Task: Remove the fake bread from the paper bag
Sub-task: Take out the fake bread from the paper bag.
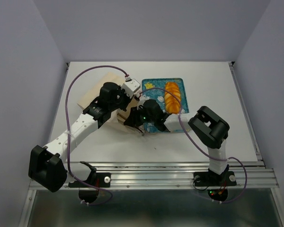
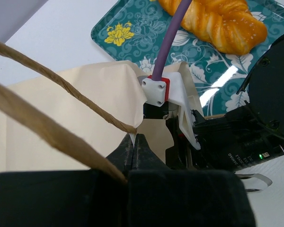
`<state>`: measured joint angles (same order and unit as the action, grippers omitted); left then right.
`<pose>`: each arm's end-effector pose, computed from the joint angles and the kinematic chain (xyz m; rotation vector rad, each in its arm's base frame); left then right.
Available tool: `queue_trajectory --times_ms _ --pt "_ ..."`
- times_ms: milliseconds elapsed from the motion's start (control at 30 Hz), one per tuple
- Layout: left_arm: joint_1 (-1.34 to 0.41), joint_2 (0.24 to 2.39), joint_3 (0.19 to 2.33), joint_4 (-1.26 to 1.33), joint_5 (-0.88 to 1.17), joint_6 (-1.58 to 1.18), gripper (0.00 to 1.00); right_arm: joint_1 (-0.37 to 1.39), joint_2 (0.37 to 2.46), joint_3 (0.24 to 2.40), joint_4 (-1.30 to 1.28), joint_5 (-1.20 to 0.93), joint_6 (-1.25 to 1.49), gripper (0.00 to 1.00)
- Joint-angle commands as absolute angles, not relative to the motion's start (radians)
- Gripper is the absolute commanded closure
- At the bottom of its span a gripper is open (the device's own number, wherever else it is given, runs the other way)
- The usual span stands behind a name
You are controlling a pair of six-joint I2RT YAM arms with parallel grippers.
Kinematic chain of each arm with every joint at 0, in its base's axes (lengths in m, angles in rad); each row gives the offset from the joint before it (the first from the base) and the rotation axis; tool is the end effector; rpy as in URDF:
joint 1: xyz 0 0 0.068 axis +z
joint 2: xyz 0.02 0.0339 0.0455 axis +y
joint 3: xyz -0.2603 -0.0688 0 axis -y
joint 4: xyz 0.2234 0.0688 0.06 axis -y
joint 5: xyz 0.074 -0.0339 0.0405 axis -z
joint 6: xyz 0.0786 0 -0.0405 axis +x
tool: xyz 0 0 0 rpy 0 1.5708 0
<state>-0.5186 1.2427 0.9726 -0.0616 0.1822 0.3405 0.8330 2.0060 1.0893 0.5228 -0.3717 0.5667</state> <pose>0.2626 -0.1663 0.3089 0.9055 1.6790 -0.2939 0.2811 0.3516 0.1522 -0.5529 2.0956 1.2336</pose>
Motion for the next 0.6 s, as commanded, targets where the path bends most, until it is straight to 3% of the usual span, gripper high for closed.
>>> queue_trajectory --times_ms 0,567 --pt "-0.538 1.216 0.979 0.015 0.216 0.336 1.0 0.838 1.91 1.051 0.545 -0.279 0.565 0.83" --pt "-0.538 1.239 0.979 0.009 0.161 0.344 1.0 0.723 1.641 0.85 0.545 -0.285 0.618 0.98"
